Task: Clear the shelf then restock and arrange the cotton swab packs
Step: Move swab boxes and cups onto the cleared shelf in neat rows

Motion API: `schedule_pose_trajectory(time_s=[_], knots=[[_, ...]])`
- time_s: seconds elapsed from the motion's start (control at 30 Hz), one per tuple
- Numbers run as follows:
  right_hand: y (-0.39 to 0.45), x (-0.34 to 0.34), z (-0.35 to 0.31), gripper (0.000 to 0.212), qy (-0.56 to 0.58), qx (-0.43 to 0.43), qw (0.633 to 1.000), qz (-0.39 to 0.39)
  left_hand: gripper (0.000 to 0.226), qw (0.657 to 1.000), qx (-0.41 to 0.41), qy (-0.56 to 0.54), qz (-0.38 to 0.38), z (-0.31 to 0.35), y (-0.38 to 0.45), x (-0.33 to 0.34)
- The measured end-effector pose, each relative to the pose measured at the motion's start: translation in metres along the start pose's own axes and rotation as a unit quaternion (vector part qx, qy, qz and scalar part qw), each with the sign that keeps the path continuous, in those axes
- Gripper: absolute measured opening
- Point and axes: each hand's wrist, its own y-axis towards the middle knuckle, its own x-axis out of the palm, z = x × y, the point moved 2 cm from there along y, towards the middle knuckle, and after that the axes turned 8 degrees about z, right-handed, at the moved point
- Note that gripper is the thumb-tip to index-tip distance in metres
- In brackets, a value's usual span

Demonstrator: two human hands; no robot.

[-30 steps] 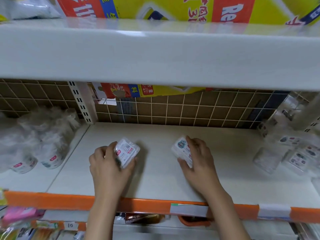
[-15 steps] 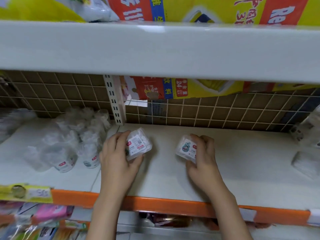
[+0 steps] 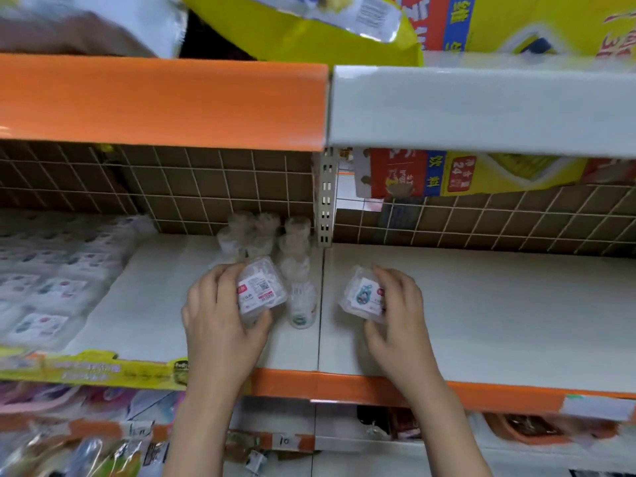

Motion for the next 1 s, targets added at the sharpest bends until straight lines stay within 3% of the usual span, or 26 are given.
schedule_pose_trajectory(time_s=[0.23, 0.43, 0.67, 1.0], knots=[[0.009, 0.011, -0.015, 0.069, 0.000, 0.007, 1.000, 0.011, 0.073, 0.999, -0.038, -0.017, -0.001, -0.011, 0.001, -0.007], [0.012, 0.023, -0.025, 0.068, 0.000, -0.017, 1.000, -0.006, 0.071, 0.999, -0.037, -0.006, 0.001, -0.023, 0.003, -0.011], [0.027, 0.033, -0.035, 0.070, -0.003, 0.021, 1.000, 0.010, 0.063, 0.999, -0.017, -0.030, -0.009, -0.045, 0.017, -0.004], [0.032, 0.137, -0.128, 0.073, 0.000, 0.047, 0.997, 0.058, 0.067, 0.997, 0.012, -0.063, -0.047, -0.168, 0.074, -0.040]])
